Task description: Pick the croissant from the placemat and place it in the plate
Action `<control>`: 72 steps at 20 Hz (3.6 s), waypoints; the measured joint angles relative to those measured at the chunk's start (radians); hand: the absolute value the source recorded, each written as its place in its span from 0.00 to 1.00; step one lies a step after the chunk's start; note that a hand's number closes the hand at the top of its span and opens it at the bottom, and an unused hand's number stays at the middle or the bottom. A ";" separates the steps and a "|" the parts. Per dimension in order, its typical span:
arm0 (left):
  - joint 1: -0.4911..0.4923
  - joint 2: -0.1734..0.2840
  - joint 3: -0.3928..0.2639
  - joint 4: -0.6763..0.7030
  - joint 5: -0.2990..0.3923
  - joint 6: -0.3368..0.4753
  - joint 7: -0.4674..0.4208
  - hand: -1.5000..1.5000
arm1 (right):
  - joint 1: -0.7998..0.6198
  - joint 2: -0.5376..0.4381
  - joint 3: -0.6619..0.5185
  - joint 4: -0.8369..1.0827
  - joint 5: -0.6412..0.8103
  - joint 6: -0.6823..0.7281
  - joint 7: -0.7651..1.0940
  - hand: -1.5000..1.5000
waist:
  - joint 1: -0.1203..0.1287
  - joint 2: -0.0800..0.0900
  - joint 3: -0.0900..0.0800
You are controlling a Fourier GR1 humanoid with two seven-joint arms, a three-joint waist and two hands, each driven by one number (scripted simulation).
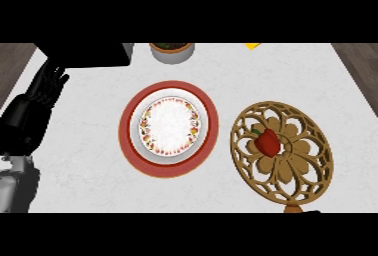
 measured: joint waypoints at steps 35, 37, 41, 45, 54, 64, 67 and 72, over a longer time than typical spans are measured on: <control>-0.092 -0.053 -0.076 0.010 -0.026 -0.026 -0.011 0.50 | -0.514 0.120 0.144 0.112 -0.073 -0.003 0.035 1.00 | 0.136 0.050 0.003; -0.102 -0.052 -0.076 0.014 -0.025 -0.030 -0.006 0.50 | -0.596 0.157 0.088 0.205 -0.103 -0.006 0.039 1.00 | 0.141 0.050 0.004; -0.109 -0.056 -0.076 0.030 -0.024 -0.032 -0.011 0.50 | -0.756 0.192 -0.010 0.381 -0.200 -0.028 0.050 0.00 | 0.149 0.049 0.005; -0.114 -0.058 -0.075 0.037 -0.021 -0.035 -0.011 0.50 | -0.888 0.206 -0.103 0.548 -0.305 -0.081 0.049 0.00 | 0.155 0.048 0.007; -0.135 -0.064 -0.078 0.058 -0.029 -0.033 -0.012 0.50 | -1.148 0.214 -0.190 0.867 -0.504 -0.379 -0.040 0.00 | 0.161 0.044 0.008; -0.121 -0.072 -0.071 0.074 -0.045 -0.017 -0.020 0.50 | -1.283 0.217 -0.180 1.009 -0.602 -0.756 -0.030 0.00 | 0.118 0.027 0.006; -0.089 -0.056 -0.048 0.068 -0.035 -0.027 -0.030 0.50 | -1.246 0.217 -0.166 0.995 -0.610 -0.834 -0.031 0.00 | 0.097 0.021 0.006; -0.068 -0.047 -0.024 0.060 -0.037 -0.021 -0.033 0.50 | -1.103 0.218 -0.124 0.869 -0.575 -0.914 -0.042 0.00 | 0.061 0.013 0.006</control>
